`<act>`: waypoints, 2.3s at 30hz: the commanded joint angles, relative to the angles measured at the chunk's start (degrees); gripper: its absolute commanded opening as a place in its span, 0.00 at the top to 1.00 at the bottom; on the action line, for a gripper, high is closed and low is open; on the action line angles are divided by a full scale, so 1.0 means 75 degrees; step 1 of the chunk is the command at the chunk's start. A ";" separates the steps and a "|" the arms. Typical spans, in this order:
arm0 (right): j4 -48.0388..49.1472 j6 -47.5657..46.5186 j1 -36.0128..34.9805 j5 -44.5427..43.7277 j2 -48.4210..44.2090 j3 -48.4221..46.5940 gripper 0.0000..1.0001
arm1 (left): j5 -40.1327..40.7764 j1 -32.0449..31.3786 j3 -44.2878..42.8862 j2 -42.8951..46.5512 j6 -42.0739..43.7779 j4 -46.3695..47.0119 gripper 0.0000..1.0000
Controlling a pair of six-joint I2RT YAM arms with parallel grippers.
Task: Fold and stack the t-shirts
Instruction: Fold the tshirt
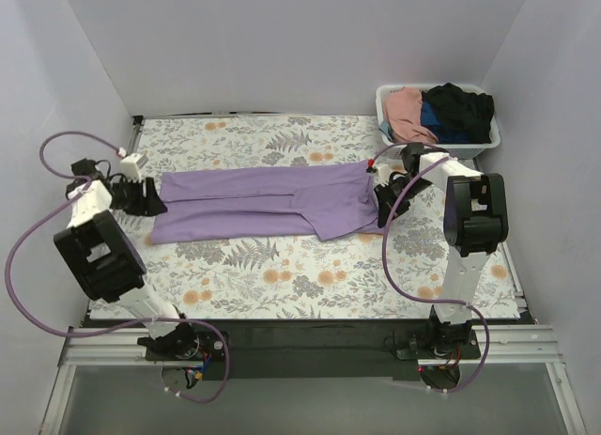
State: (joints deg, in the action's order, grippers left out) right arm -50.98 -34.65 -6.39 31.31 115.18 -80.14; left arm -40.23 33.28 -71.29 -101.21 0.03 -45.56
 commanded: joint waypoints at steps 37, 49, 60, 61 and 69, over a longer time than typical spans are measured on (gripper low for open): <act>-0.0726 0.0331 0.0149 -0.0004 -0.2618 0.1136 0.46 | -0.0132 -0.6826 0.3153 0.3533 0.0137 0.2931 0.51; -0.0761 0.1058 0.0161 0.0360 -0.1658 0.0993 0.66 | 0.1144 -0.9803 0.3352 0.2364 0.0195 0.5123 0.51; -0.0773 0.0988 0.0161 0.0419 -0.1458 0.1252 0.66 | 0.1871 -1.1139 0.3458 0.1238 0.0780 0.6871 0.52; -0.0784 0.0988 0.0161 0.0407 -0.1505 0.1240 0.66 | 0.1918 -1.1186 0.3435 0.1132 0.0827 0.7057 0.53; -0.0808 0.0894 0.0184 0.0290 -0.1821 0.1240 0.66 | 0.2584 -1.1620 0.3353 0.0184 0.1449 0.7820 0.55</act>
State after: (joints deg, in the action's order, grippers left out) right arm -55.66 -27.22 -5.26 32.82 104.57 -70.61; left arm -24.43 -52.64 -45.34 -98.72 8.27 9.30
